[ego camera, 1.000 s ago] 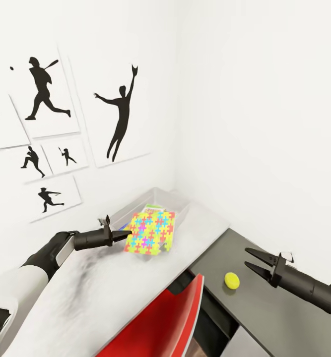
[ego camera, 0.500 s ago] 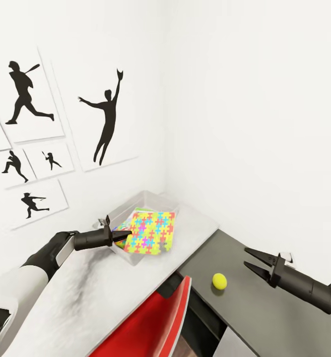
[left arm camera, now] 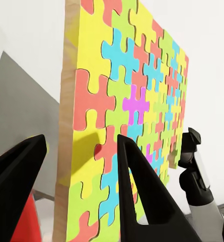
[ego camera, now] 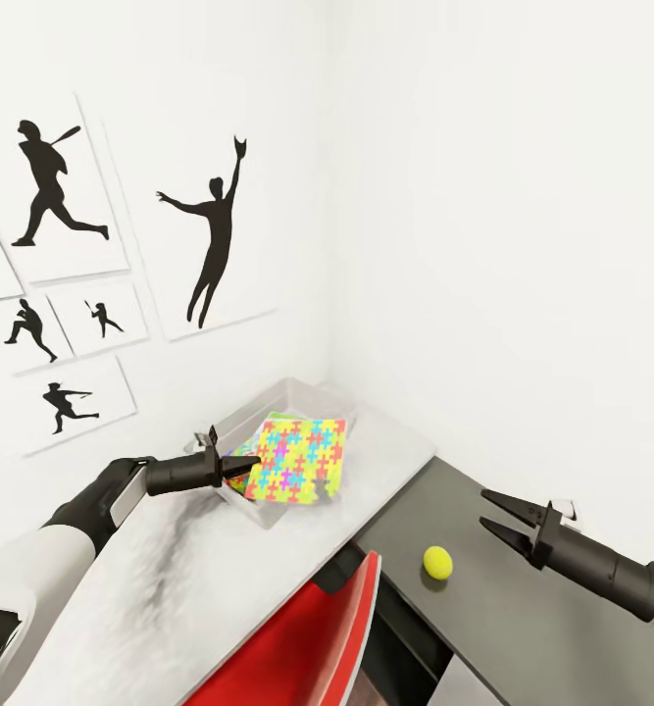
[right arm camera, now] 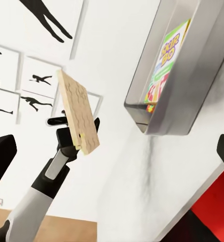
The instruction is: Put all the toys in the child's room - the three board games (two on the bed and one on the table), the two jigsaw puzzles on the table, and the tennis ball on the table - inside the toy box on the table in the child's room.
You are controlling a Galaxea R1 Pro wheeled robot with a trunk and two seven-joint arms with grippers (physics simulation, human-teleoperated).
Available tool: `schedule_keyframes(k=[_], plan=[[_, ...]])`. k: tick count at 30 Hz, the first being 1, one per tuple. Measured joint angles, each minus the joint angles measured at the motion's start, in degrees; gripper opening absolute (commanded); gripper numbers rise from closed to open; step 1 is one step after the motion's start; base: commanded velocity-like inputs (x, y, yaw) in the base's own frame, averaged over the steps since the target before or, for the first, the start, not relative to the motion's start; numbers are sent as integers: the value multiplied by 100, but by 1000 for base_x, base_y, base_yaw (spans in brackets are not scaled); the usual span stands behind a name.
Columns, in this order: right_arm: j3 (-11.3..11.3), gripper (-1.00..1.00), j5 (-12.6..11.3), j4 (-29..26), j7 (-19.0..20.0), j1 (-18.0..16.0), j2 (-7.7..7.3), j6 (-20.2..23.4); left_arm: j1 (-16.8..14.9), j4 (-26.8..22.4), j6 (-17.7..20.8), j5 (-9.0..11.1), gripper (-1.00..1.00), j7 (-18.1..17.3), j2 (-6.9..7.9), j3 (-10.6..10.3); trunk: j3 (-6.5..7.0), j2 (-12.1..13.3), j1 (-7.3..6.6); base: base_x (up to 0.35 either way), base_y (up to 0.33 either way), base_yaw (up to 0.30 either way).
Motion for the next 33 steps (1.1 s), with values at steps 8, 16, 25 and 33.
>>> schedule_keyframes(k=[8,16,25,33], plan=[[0,100,-1,-1,0,0,0,-2,0,0,1,2,-100,0,0,0,0,0,0,8,-17,124],[-7,100,-1,0,0,-1,1,-1,1,-1,0,3,-100,0,1,0,0,0,1,0,-124,134],[-3,100,-1,0,0,-1,1,-1,1,-1,3,2,-100,0,1,0,0,0,0,48,-89,275],[-1,100,-2,-1,0,1,0,-2,-1,1,-1,3,-100,0,-1,0,0,0,-1,106,-2,36]])
